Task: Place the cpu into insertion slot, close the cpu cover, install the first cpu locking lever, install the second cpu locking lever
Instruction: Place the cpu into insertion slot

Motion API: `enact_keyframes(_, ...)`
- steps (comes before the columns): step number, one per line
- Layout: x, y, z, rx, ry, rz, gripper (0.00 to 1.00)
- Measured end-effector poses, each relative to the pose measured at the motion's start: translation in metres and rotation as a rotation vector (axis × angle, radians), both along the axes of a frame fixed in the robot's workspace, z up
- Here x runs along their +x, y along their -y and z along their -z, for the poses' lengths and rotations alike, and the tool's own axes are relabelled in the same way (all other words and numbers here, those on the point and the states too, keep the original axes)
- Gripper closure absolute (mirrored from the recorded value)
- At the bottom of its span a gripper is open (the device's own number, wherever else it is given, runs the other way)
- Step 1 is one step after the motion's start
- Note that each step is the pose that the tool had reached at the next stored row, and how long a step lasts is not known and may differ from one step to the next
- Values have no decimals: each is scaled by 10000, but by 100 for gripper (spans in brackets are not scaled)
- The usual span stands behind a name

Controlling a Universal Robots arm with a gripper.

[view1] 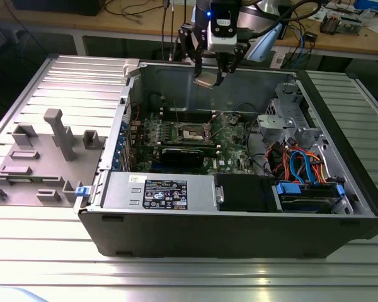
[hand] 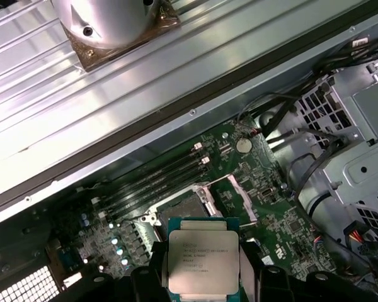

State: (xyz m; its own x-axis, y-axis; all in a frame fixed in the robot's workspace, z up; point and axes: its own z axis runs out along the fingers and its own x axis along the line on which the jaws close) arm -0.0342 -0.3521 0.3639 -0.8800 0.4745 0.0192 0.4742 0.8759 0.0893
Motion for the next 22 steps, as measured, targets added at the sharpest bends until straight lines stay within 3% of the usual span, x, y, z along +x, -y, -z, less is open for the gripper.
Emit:
enact_keyframes(13,0,0,13,0,0,548,46)
enact_keyframes(22,0,0,24,-3,-1,1408,46)
